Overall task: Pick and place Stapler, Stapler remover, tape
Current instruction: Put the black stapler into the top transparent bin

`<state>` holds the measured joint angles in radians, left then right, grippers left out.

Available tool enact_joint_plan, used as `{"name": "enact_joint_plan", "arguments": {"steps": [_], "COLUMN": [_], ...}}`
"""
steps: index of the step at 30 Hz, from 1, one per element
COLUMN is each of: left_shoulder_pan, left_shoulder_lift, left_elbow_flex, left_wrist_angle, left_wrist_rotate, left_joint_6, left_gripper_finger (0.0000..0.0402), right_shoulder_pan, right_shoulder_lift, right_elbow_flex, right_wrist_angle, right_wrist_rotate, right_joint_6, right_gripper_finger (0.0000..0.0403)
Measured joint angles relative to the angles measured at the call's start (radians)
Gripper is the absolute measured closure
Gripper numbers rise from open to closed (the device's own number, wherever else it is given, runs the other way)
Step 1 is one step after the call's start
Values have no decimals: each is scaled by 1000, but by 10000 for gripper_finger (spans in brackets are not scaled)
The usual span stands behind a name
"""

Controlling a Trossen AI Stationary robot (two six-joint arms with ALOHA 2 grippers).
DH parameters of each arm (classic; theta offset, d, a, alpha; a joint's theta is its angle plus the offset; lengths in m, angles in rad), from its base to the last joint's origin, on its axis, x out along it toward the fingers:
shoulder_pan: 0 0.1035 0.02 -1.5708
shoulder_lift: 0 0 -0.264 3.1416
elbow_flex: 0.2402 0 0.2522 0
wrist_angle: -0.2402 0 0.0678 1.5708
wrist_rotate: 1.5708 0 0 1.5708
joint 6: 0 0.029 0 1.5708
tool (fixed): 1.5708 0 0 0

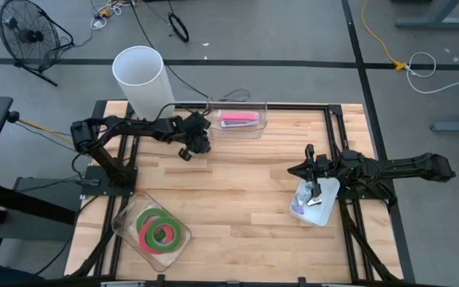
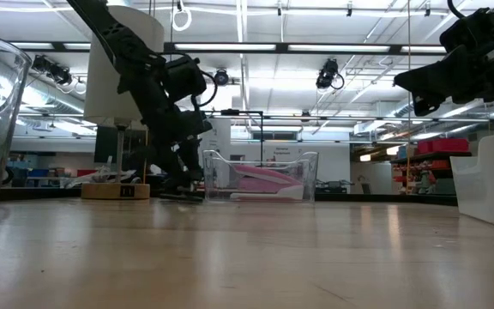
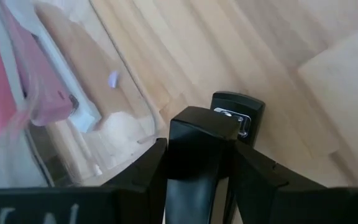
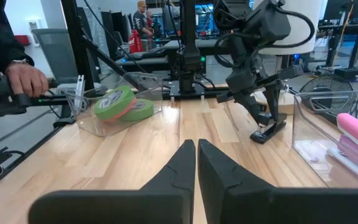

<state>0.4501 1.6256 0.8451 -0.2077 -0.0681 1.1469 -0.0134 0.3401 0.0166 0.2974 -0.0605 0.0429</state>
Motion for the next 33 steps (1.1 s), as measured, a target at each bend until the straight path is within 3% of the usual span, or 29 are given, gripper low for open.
{"name": "enact_joint_plan", "arguments": {"steps": [12, 22, 33], "left_shoulder_pan": [-21, -40, -25], "left_shoulder_lift": [-73, -82, -83], "left_elbow_flex": [95, 218, 325], "left_wrist_angle": [-90, -171, -159], "left_wrist_rotate": [15, 86, 79], "left_joint_6": [-149, -301, -299], "left_gripper_finger": [259, 259, 259], "right_shoulder_pan": [0, 0, 0], "right_shoulder_lift": [0, 0, 0], "right_elbow_flex": [0, 0, 0], "right_wrist_angle": [0, 0, 0], "right_wrist_rotate": [0, 0, 0], "right_joint_6": [0, 0, 0], "right_gripper_finger": [381, 381, 381]}}
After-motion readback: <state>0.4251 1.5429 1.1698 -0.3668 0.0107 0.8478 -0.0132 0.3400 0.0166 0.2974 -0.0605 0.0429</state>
